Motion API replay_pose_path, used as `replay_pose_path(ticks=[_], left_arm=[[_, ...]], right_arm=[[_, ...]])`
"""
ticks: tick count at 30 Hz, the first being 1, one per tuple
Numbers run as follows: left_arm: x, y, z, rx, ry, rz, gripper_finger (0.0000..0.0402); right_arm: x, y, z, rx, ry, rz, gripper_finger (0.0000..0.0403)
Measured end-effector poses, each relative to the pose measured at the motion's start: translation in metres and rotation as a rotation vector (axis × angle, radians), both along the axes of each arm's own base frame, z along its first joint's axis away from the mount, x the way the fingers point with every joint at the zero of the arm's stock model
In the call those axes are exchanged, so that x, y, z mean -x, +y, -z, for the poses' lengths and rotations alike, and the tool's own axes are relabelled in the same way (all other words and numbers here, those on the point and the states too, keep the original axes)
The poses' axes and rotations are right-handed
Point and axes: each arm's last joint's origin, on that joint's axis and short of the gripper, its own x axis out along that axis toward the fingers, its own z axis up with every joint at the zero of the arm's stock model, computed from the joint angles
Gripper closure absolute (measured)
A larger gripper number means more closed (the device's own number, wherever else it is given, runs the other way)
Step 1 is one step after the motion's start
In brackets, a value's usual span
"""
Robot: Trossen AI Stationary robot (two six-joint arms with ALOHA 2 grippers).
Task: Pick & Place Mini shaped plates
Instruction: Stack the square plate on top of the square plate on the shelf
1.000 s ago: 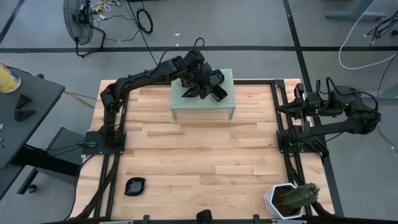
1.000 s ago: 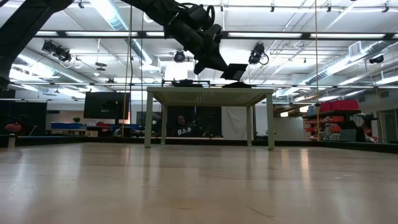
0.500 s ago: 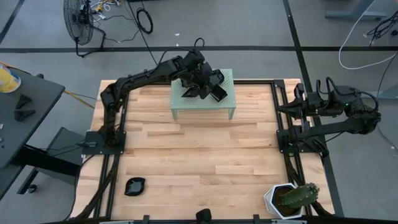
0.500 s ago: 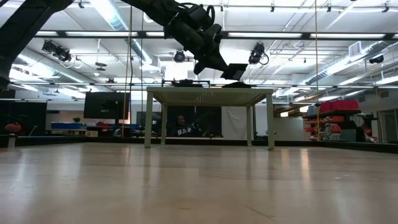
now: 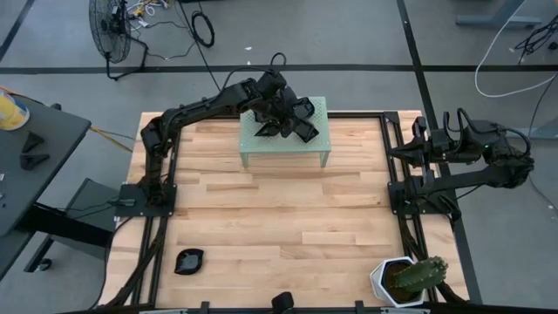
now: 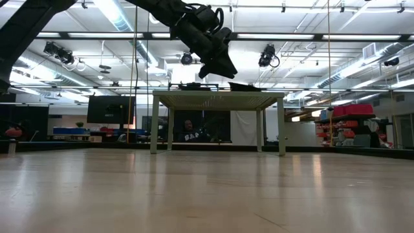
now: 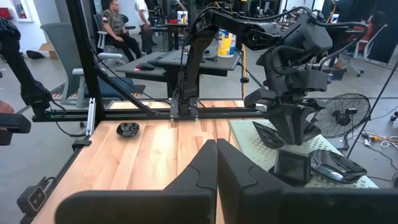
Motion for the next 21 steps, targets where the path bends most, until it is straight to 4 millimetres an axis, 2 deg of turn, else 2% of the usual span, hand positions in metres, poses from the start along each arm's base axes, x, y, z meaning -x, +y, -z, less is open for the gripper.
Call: replay_pose_path(ticks=[5,13,21], left_arm=[[0.0,-0.0001,-0.0002,0.0,-0.001,0.0,0.0286],[-0.0001,-0.0002,0.0,-0.009,0.005,-0.011,0.0286],[-0.0018,-0.0029,0.0011,-0.146,0.073,-0.095,0.0294]], right_arm=[[0.0,0.0,-0.0001,0.0,0.0,0.0,0.0399],[0.0,0.0,-0.0001,0.0,0.0,0.0,0.0399],[0.0,0.0,-0.0001,0.0,0.0,0.0,0.0399]])
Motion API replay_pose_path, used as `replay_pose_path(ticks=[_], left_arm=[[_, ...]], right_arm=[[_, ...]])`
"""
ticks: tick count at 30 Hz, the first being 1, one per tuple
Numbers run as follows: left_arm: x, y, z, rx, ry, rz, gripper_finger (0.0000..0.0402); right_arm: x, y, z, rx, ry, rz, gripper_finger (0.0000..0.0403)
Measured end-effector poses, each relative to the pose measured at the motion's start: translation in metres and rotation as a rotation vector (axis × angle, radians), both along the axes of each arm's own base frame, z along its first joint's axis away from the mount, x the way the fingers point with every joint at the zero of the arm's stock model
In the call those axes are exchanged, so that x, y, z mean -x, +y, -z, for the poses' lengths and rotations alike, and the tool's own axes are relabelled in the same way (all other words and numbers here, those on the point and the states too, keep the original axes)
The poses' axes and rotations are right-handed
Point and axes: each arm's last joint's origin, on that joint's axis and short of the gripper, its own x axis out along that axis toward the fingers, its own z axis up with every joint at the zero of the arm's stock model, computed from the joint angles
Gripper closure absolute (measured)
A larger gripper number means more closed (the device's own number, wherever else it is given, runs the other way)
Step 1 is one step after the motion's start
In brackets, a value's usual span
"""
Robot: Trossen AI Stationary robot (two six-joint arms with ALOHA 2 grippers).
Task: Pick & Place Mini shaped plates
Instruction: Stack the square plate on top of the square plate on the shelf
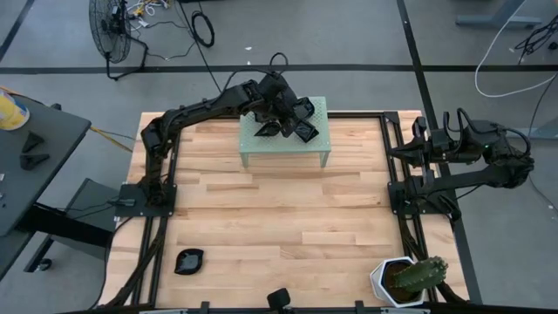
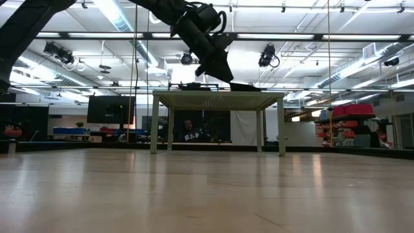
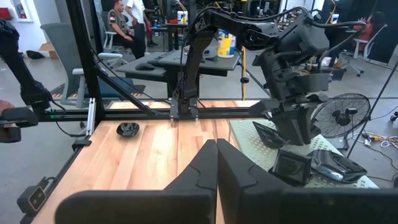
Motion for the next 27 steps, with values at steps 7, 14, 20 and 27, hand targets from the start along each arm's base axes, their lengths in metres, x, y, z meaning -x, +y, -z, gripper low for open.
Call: replay_pose_path(ticks=[7,14,20,27], left_arm=[[0.0,-0.005,0.002,-0.009,0.043,-0.01,0.0357],[0.002,-0.008,0.006,-0.012,0.093,0.003,0.0397],[0.0,-0.01,0.008,-0.005,0.092,0.013,0.0397],[-0.005,-0.013,0.014,0.009,0.099,0.036,0.0397]], right_arm=[[0.0,0.0,0.0,0.0,0.0,0.0,0.0399],[0.0,0.0,0.0,0.0,0.0,0.0,0.0399],[0.0,0.0,0.0,0.0,0.0,0.0,0.0399],[0.0,0.0,0.0,0.0,0.0,0.0,0.0399]])
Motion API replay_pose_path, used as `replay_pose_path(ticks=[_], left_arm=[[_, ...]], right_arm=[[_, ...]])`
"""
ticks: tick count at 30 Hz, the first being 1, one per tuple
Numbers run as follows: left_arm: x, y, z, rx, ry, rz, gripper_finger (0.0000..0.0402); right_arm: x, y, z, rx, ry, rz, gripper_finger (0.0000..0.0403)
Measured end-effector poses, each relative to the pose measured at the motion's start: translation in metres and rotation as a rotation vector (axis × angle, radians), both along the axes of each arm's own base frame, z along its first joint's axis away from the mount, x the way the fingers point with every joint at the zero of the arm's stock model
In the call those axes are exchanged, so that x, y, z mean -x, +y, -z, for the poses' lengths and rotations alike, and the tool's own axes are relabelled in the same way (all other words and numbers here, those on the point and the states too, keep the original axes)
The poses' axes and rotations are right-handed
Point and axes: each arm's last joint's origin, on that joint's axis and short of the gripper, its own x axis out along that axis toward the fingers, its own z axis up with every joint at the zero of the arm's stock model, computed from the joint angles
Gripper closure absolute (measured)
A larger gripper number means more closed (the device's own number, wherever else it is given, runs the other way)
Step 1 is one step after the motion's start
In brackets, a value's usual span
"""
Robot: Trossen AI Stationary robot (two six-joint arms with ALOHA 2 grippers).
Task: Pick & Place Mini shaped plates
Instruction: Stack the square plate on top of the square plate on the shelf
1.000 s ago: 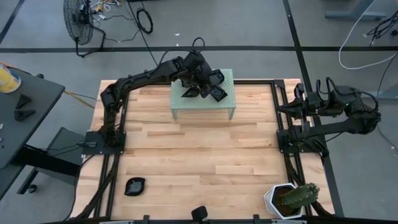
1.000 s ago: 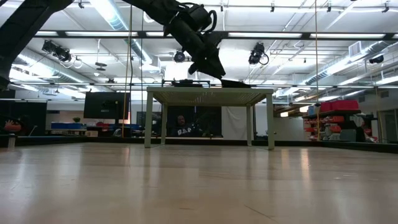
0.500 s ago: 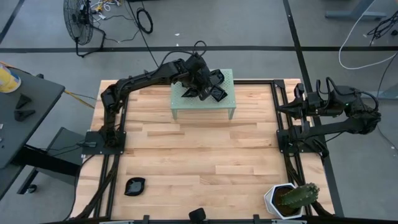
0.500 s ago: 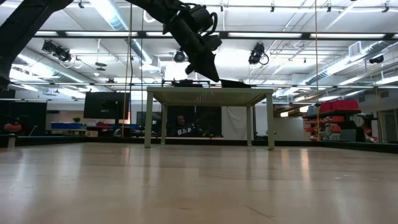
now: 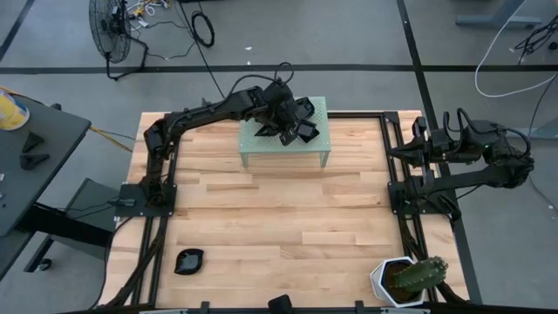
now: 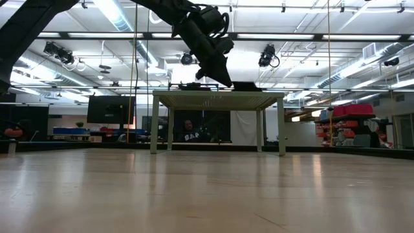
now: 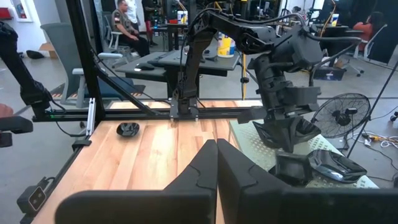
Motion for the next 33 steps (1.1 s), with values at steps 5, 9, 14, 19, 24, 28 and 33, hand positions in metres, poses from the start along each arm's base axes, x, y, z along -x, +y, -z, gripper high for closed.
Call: replay_pose_path(ticks=[5,9,14,19,24,28,33], left_arm=[[0.0,0.0,0.0,0.0,-0.002,-0.003,0.0396],[0.0,0.0,0.0,0.002,-0.003,-0.005,0.0394],[-0.002,-0.002,-0.001,0.013,-0.028,0.02,0.0397],[-0.003,-0.003,-0.002,0.037,-0.045,0.049,0.0394],[-0.003,-0.002,-0.002,0.038,-0.048,0.022,0.0397],[-0.005,-0.004,-0.003,0.027,-0.058,0.031,0.0392],[-0.004,-0.017,-0.017,-0.075,-0.071,0.15,0.0376]], right_arm=[[0.0,0.0,0.0,0.0,0.0,0.0,0.0399],[0.0,0.0,0.0,0.0,0.0,0.0,0.0399],[0.0,0.0,0.0,0.0,0.0,0.0,0.0399],[0.0,0.0,0.0,0.0,0.0,0.0,0.0399],[0.0,0.0,0.0,0.0,0.0,0.0,0.0399],[0.0,0.0,0.0,0.0,0.0,0.0,0.0399],[0.0,0.0,0.0,0.0,0.0,0.0,0.0399]])
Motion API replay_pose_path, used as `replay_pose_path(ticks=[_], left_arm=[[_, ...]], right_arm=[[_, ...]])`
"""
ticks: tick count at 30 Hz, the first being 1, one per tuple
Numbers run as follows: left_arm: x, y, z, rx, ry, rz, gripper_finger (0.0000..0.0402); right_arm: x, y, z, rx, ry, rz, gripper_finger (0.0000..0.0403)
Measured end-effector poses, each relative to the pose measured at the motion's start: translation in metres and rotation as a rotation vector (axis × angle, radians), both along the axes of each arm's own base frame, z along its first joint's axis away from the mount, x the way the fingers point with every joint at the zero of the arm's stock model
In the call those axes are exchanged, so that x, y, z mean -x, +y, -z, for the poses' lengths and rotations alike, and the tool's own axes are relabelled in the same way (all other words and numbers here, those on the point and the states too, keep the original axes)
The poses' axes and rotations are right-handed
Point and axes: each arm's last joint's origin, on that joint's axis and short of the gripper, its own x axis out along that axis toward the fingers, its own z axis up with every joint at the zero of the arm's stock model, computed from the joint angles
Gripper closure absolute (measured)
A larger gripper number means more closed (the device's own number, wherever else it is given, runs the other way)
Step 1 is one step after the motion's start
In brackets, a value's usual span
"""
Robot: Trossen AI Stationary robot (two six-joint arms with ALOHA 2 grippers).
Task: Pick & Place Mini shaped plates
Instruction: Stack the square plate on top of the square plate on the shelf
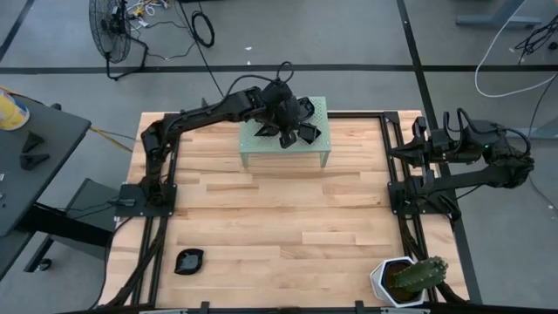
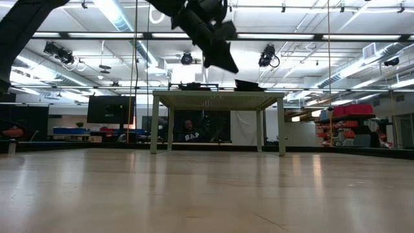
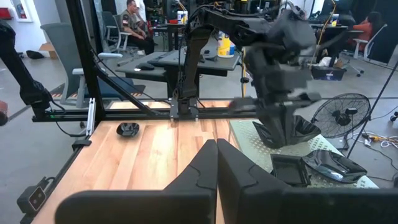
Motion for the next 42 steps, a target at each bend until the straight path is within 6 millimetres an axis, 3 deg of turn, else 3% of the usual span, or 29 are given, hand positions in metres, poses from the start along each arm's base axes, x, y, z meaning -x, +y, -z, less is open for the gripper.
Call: replay_pose_path(ticks=[3,11,17,26,35,42], left_arm=[[0.0,-0.013,-0.011,-0.091,-0.01,0.09,0.0373],[-0.01,-0.042,-0.005,-0.35,0.087,0.322,0.0363],[-0.013,-0.051,-0.003,-0.474,0.153,0.326,0.031],[-0.009,-0.054,0.001,-0.483,0.232,0.315,0.0233],[-0.01,-0.054,0.001,-0.565,0.248,0.376,0.0239],[-0.018,-0.056,0.011,-0.648,0.3,0.433,0.0256]], right_arm=[[0.0,0.0,0.0,0.0,0.0,0.0,0.0399],[0.0,0.0,0.0,0.0,0.0,0.0,0.0399],[0.0,0.0,0.0,0.0,0.0,0.0,0.0399],[0.0,0.0,0.0,0.0,-0.001,0.0,0.0399],[0.0,0.0,0.0,0.0,0.0,0.0,0.0399],[0.0,0.0,0.0,0.0,0.0,0.0,0.0399]])
